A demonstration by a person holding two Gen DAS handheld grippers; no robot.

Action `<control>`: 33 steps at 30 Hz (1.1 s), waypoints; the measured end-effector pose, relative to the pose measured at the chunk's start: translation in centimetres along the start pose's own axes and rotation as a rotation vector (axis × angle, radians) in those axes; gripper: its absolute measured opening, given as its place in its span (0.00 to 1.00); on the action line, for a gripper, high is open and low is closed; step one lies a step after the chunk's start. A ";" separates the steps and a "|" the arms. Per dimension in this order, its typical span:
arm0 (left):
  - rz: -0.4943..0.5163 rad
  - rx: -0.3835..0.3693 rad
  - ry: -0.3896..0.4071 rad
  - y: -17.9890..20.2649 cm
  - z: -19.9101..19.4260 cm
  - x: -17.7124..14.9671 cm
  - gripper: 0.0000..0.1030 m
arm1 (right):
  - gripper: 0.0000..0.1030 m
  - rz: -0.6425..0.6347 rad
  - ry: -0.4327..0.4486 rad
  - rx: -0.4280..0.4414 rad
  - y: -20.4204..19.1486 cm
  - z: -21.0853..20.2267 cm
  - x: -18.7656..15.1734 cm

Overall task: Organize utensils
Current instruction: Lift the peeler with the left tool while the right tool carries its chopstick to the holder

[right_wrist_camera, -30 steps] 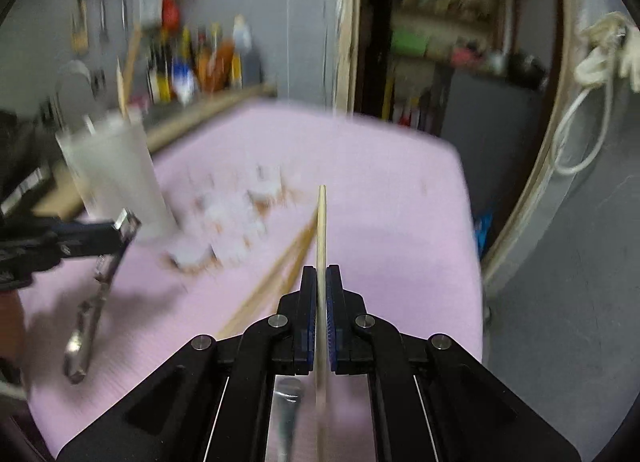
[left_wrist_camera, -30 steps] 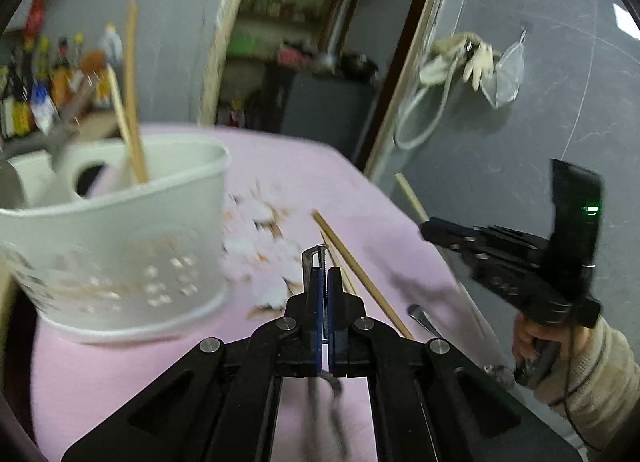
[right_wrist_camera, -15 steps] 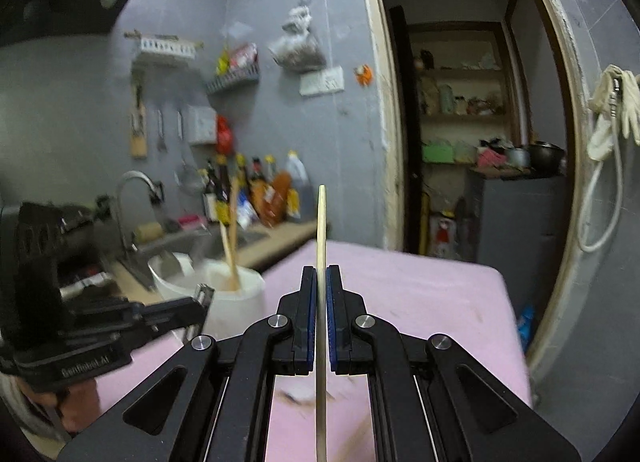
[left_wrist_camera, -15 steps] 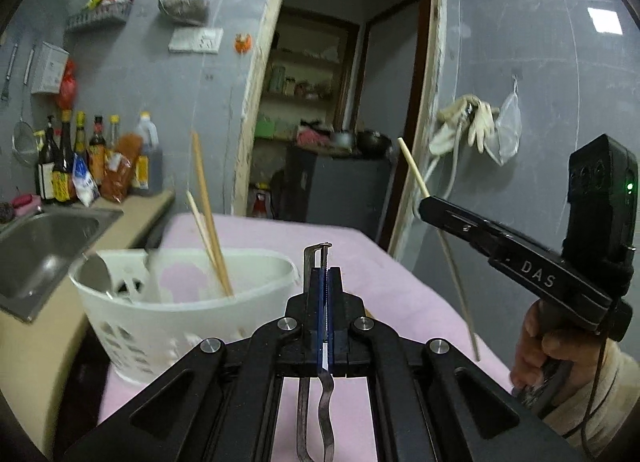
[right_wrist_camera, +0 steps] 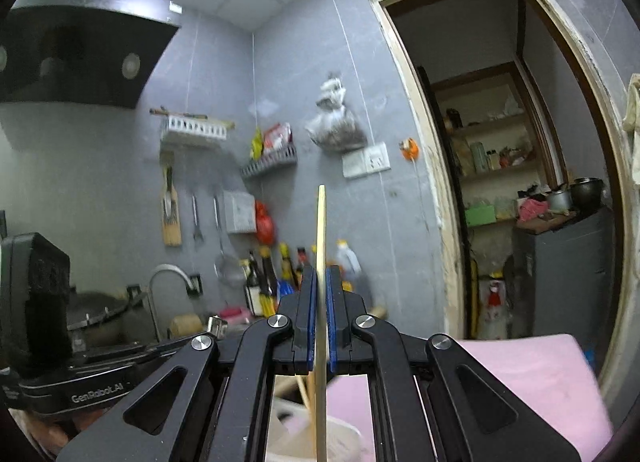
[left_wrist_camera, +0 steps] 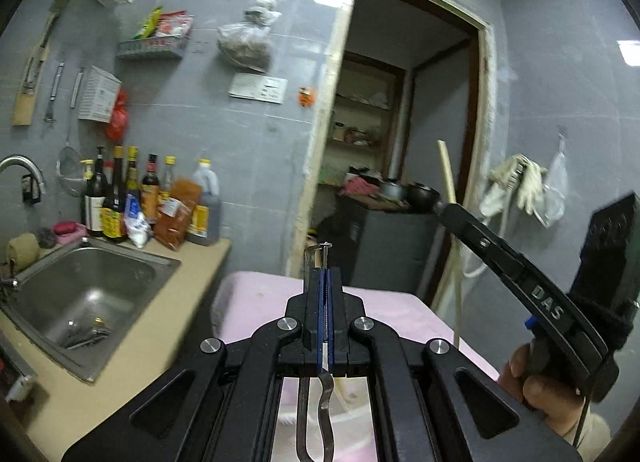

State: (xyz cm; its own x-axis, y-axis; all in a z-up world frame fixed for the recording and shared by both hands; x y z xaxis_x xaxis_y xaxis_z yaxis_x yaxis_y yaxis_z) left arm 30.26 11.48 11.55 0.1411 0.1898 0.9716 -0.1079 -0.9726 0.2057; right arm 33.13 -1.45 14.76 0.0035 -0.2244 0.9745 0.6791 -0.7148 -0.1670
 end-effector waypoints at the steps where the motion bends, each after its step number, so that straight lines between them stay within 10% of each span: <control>1: -0.003 0.013 0.008 -0.8 0.1 0.4 0.00 | 0.02 0.011 0.014 0.005 -0.1 0.3 0.0; 21: -0.104 0.105 0.108 -7.3 2.1 3.1 0.00 | 0.02 0.062 0.084 -0.028 1.2 3.6 -2.9; 33: -0.053 0.145 0.073 -6.2 3.0 -2.5 0.00 | 0.02 -0.075 -0.043 -0.036 0.6 4.7 -6.7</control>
State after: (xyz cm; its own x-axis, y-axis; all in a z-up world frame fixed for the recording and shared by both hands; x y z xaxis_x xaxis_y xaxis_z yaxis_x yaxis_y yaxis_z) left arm 33.56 16.66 7.49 0.0701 0.2450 0.9670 0.0418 -0.9693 0.2425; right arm 36.97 2.69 8.83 -0.0143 -0.1407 0.9899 0.6517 -0.7522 -0.0975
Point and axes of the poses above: each gripper's, at about its wrist camera, not at the fingertips, and z roughly the way its jaws point, y to its right, x to its top, the point moved 9 cm from there along z, roughly the way its jaws point, and after that the axes turned 4 degrees about y, right-handed, at the moved point
